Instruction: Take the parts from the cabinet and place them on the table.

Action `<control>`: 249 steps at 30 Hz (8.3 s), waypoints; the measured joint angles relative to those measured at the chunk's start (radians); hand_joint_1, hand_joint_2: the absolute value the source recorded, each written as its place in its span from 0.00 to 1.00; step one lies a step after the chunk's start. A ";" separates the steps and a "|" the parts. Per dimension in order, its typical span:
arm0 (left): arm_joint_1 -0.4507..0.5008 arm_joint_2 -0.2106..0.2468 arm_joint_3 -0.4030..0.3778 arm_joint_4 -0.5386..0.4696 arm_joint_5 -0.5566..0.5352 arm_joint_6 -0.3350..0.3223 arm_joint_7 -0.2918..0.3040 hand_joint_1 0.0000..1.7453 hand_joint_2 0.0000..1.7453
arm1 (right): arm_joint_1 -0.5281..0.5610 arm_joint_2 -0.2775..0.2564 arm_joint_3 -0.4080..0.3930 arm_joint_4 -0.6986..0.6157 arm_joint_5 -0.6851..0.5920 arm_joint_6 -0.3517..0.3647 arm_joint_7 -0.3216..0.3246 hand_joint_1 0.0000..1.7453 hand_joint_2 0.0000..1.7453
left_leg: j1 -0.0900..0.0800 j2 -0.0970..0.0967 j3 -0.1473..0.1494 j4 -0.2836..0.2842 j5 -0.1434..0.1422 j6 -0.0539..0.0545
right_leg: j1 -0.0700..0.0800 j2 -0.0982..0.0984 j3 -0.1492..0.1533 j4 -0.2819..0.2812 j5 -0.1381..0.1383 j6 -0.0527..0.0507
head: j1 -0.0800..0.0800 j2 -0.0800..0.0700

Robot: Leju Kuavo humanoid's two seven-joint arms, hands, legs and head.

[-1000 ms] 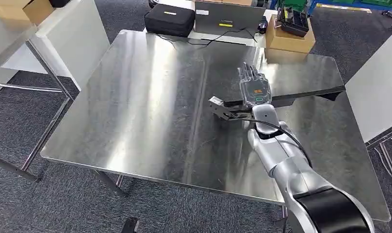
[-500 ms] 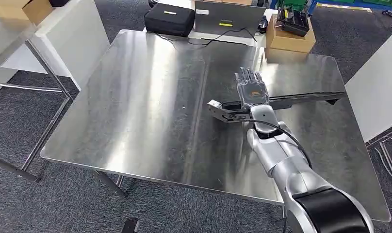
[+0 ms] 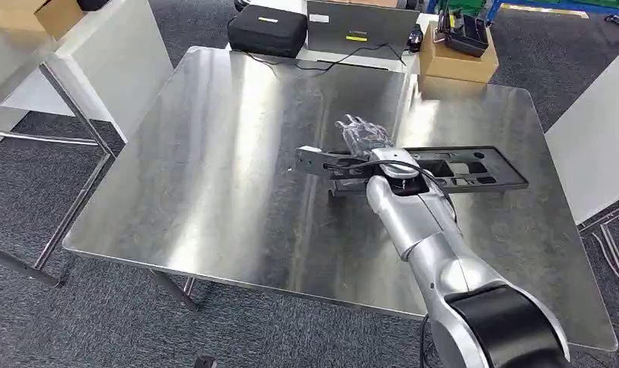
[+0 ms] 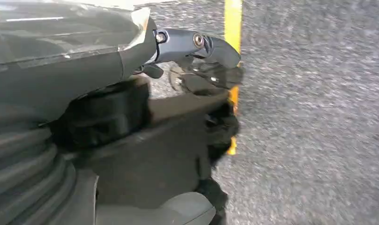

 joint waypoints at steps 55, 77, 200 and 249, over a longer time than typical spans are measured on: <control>-0.039 -0.016 0.013 0.005 0.032 0.045 0.082 0.00 0.00 | 0.189 -0.130 0.146 -0.508 0.153 -0.497 0.023 0.00 0.00 | 0.006 0.012 -0.011 0.056 -0.057 -0.033 | -0.008 -0.004 -0.074 0.078 0.020 -0.029 | 0.002 0.000; -0.047 -0.022 0.014 0.002 0.028 0.032 0.085 0.00 0.00 | 0.222 -0.153 0.127 -0.525 0.161 -0.467 0.023 0.00 0.00 | -0.015 0.028 0.024 0.005 -0.015 0.028 | 0.008 -0.009 -0.141 0.280 -0.054 0.007 | 0.008 0.000; -0.041 -0.023 0.032 -0.005 0.011 0.079 0.048 0.00 0.00 | 0.306 -0.151 0.076 -0.489 0.165 -0.506 0.016 0.00 0.00 | -0.012 0.029 -0.047 0.039 0.011 0.019 | 0.014 -0.013 -0.143 0.324 -0.031 0.002 | 0.000 0.000; 0.030 -0.035 0.130 0.014 0.120 0.367 0.098 0.00 0.00 | 0.825 -0.207 -0.515 0.063 0.112 -0.568 0.135 0.00 0.00 | -0.026 0.091 0.068 0.020 -0.075 -0.004 | 0.040 -0.115 -0.027 0.053 -0.009 -0.062 | -0.010 0.000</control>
